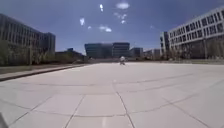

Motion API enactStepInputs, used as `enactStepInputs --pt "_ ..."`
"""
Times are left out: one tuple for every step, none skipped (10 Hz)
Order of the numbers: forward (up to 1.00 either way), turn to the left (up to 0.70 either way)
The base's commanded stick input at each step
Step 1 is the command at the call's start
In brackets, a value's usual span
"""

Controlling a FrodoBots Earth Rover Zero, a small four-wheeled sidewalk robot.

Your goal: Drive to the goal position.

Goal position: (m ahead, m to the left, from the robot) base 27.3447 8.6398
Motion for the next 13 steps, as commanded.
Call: enactStepInputs --pt "0.5 -0.5" --pt "0.5 -0.29" --pt "0.5 -0.04" --pt "0.5 0.0" --pt "0.5 0.0" --pt "0.5 0.0" --pt "0.5 0.0" --pt "0.5 0.0" --pt "0.5 0.0" --pt "0.5 0.0" --pt "0.5 0.0" --pt "0.5 0.0" --pt "0.5 0.0"
